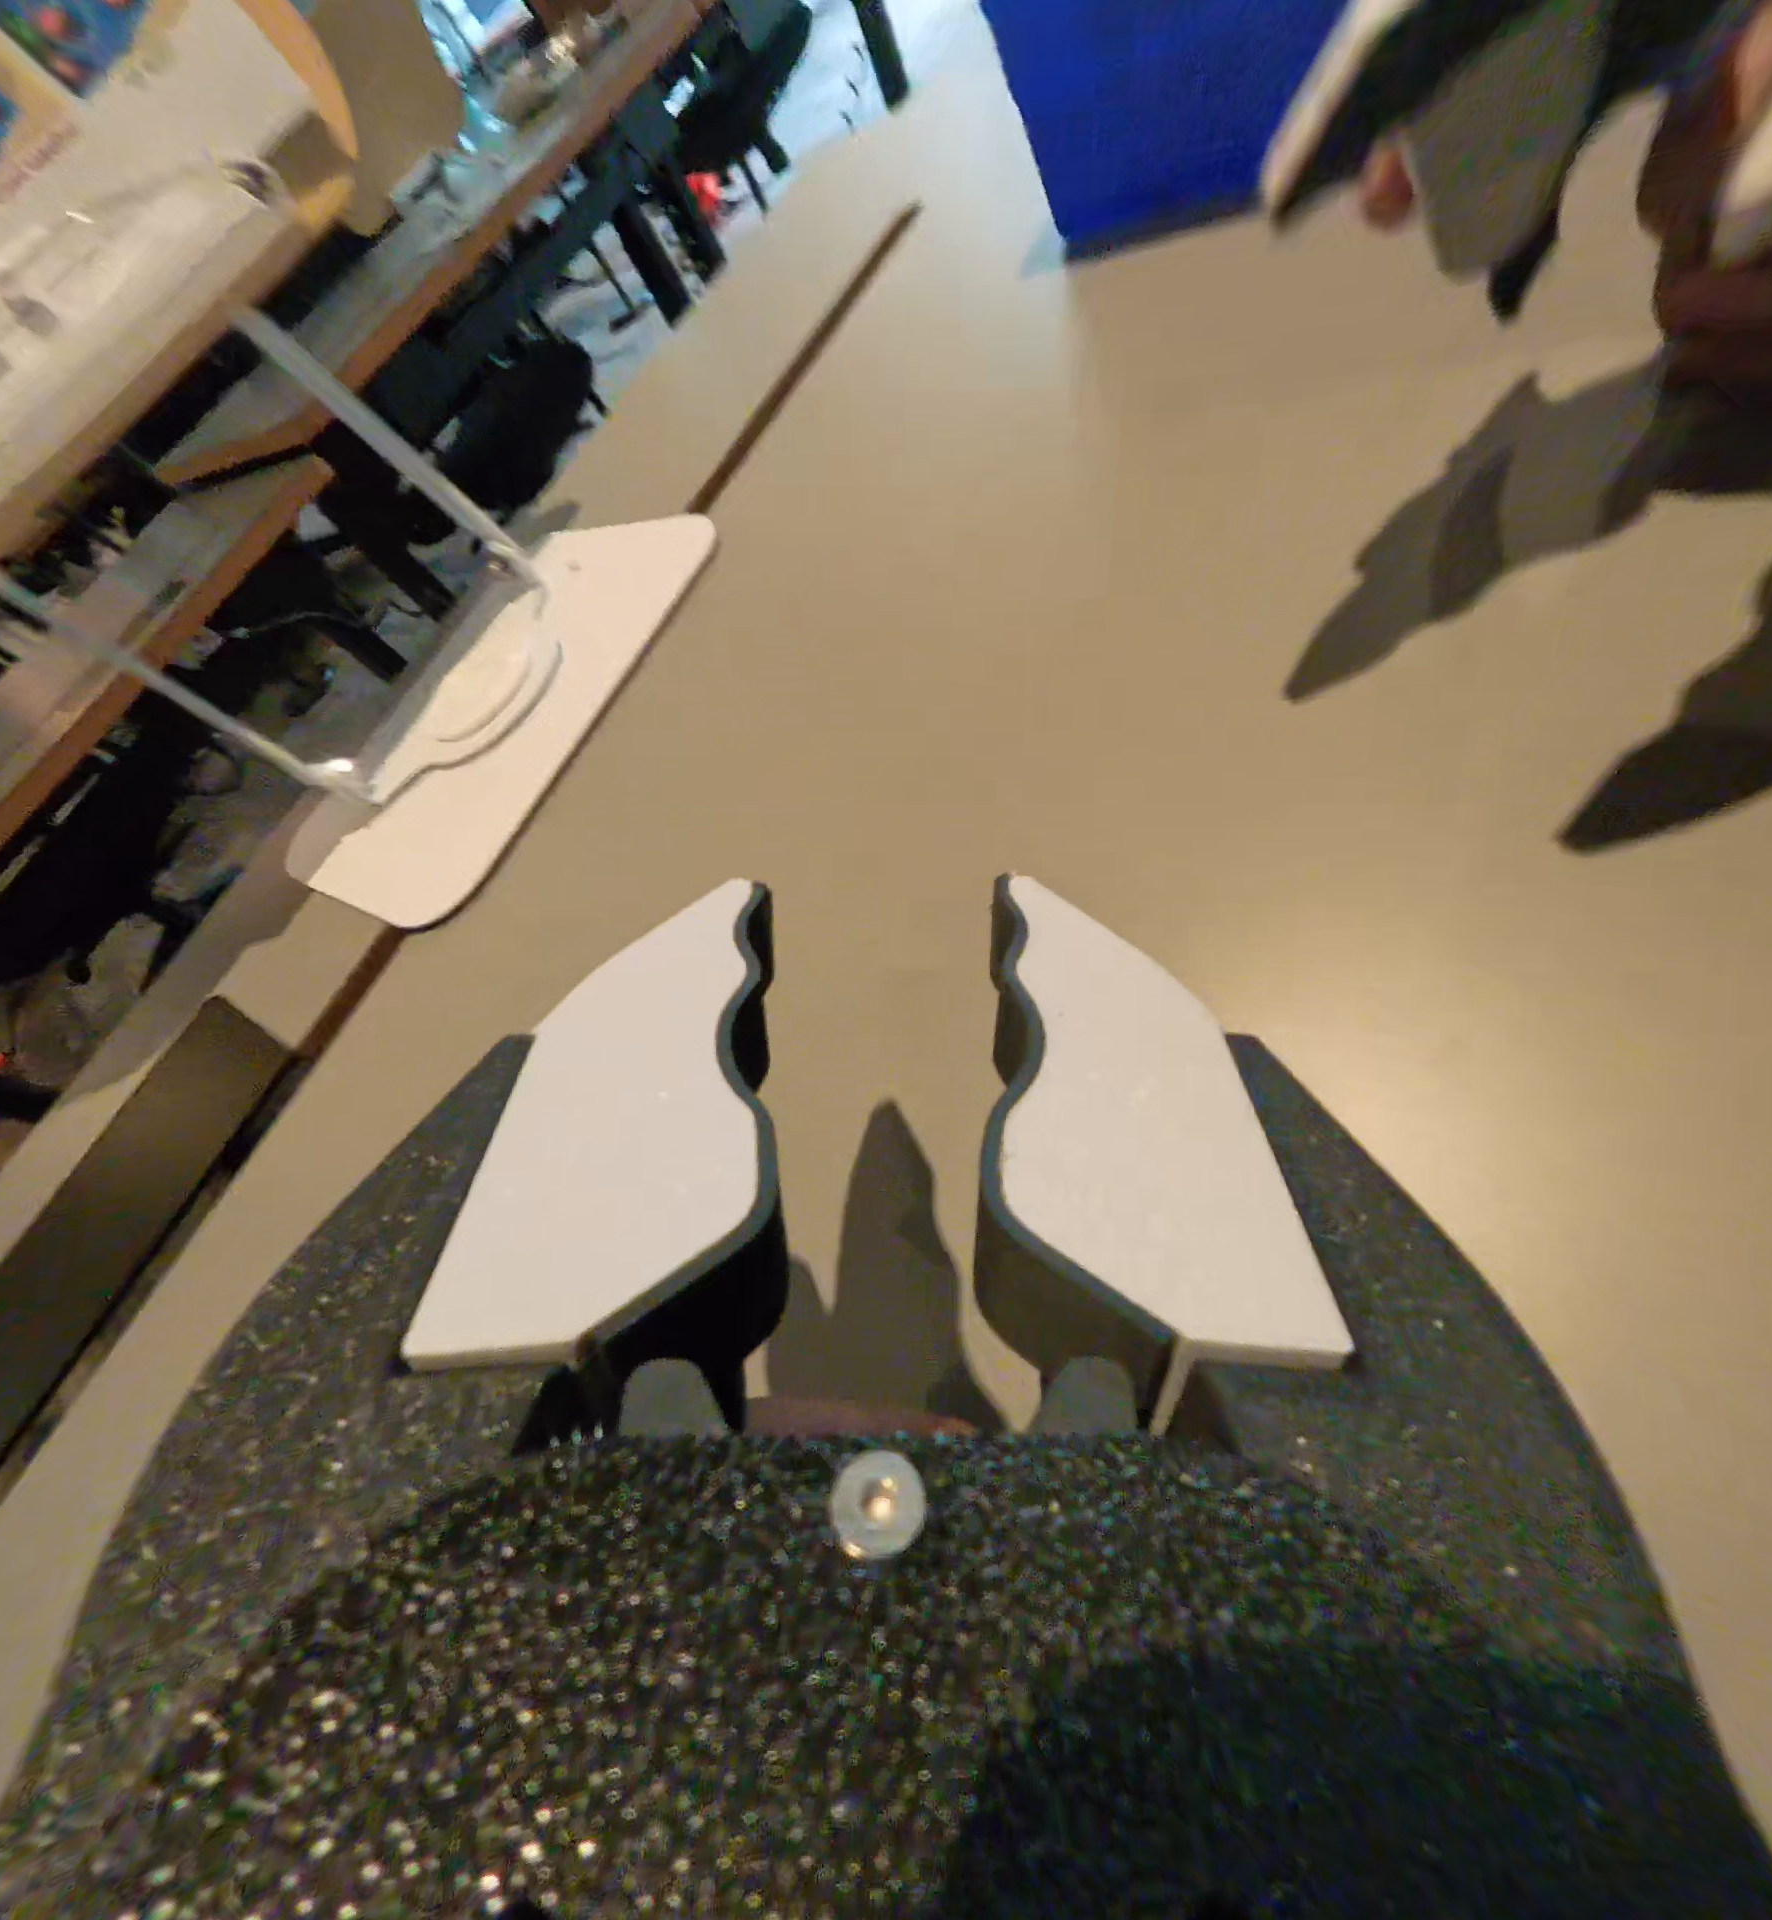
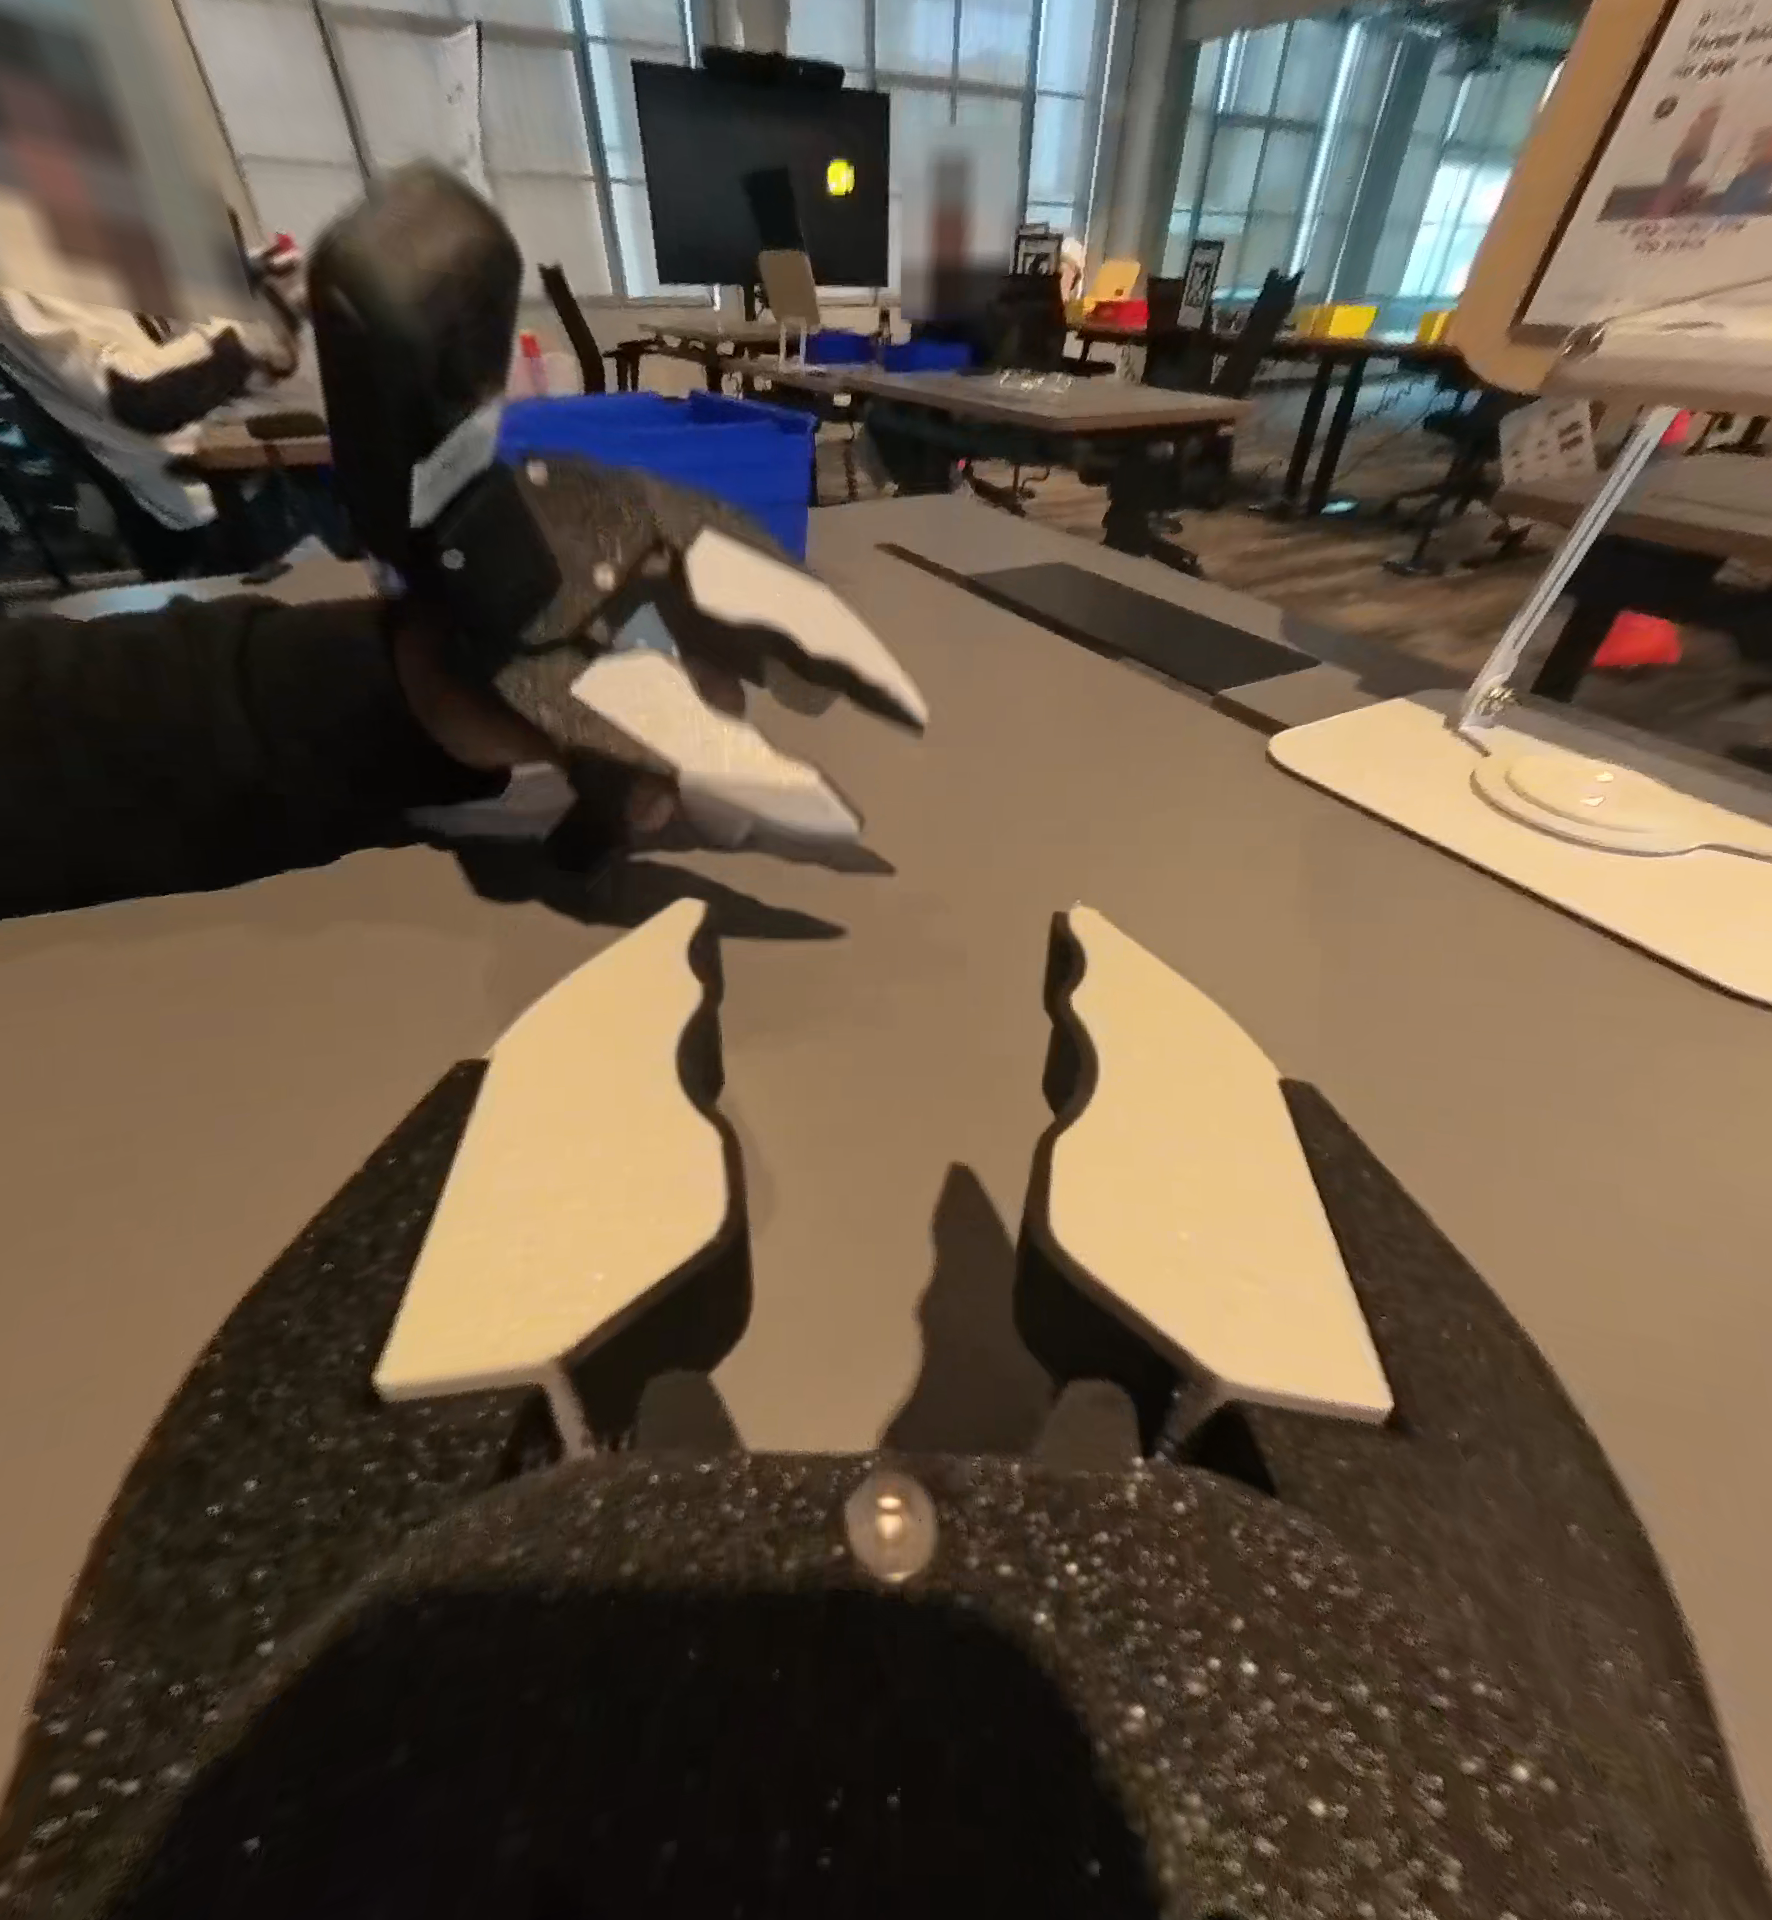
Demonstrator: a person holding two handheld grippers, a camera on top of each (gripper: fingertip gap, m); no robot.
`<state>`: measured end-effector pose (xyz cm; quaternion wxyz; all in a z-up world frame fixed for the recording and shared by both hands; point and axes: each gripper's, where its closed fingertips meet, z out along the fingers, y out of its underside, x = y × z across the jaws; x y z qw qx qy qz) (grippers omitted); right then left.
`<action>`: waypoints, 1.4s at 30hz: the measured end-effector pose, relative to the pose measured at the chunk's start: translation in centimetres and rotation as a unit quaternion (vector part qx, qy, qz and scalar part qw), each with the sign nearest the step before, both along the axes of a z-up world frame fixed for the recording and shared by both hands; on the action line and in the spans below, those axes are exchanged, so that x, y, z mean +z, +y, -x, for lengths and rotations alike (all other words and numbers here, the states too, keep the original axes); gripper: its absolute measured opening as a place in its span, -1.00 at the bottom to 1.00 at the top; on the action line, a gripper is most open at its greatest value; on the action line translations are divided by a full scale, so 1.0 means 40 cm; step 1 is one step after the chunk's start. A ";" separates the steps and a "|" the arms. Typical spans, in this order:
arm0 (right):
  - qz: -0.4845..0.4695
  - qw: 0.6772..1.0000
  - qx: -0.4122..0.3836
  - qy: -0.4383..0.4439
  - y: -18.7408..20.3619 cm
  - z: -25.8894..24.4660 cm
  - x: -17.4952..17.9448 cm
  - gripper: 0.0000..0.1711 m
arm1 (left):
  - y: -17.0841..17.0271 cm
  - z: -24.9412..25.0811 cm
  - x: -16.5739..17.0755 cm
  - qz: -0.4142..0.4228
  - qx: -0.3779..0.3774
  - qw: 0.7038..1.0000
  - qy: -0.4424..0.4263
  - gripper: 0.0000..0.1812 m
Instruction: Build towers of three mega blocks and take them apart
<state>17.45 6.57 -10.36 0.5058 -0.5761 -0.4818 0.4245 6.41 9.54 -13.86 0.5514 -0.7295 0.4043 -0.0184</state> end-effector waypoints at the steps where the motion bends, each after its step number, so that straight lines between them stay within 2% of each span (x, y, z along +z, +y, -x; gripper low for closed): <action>1: 0.007 1.000 0.006 -0.007 -0.004 0.001 -0.005 -0.28 | -0.005 0.012 0.033 -0.008 0.008 1.000 -0.012 -0.55; 4: 0.007 1.000 0.018 -0.015 -0.014 0.005 -0.009 -0.30 | -0.034 0.068 0.176 -0.043 0.036 0.996 -0.071 -0.51; 7: 0.003 0.999 0.036 -0.026 -0.026 0.013 -0.016 -0.33 | -0.084 0.192 0.333 -0.076 0.095 0.987 -0.101 -0.50; 9: -0.007 0.998 0.046 -0.032 -0.035 0.017 -0.019 -0.36 | -0.116 0.332 0.416 -0.084 0.169 0.978 -0.092 -0.50; 12: -0.020 0.997 0.062 -0.048 -0.051 0.024 -0.028 -0.38 | -0.175 0.602 0.454 -0.023 0.311 0.948 -0.068 -0.48; 15: -0.038 0.994 0.075 -0.065 -0.065 0.031 -0.038 -0.39 | -0.252 0.888 0.377 0.088 0.452 0.888 -0.014 -0.45; 18: -0.055 0.992 0.082 -0.078 -0.076 0.036 -0.046 -0.41 | -0.320 1.077 0.218 0.237 0.519 0.821 -0.003 -0.40; 21: -0.065 0.990 0.085 -0.089 -0.081 0.040 -0.053 -0.43 | -0.364 1.180 0.080 0.335 0.548 0.766 0.008 -0.38; 23: -0.067 0.990 0.084 -0.093 -0.079 0.042 -0.056 -0.44 | -0.371 1.212 0.019 0.366 0.548 0.752 0.018 -0.36; 27: -0.065 0.990 0.081 -0.093 -0.073 0.045 -0.055 -0.49 | -0.383 1.289 -0.058 0.396 0.573 0.713 0.078 -0.19; 30: -0.060 0.991 0.080 -0.093 -0.067 0.049 -0.055 -0.51 | -0.389 1.326 -0.098 0.410 0.579 0.694 0.118 -0.18; 32: -0.054 0.991 0.080 -0.095 -0.063 0.051 -0.057 -0.52 | -0.381 1.341 -0.097 0.398 0.584 0.697 0.121 -0.29; 39: -0.039 0.992 0.078 -0.094 -0.055 0.052 -0.056 -0.55 | -0.402 1.263 -0.091 0.461 0.505 0.719 0.125 -0.16; 42: -0.032 0.992 0.079 -0.095 -0.052 0.053 -0.057 -0.56 | -0.387 1.291 -0.067 0.432 0.530 0.719 0.122 -0.16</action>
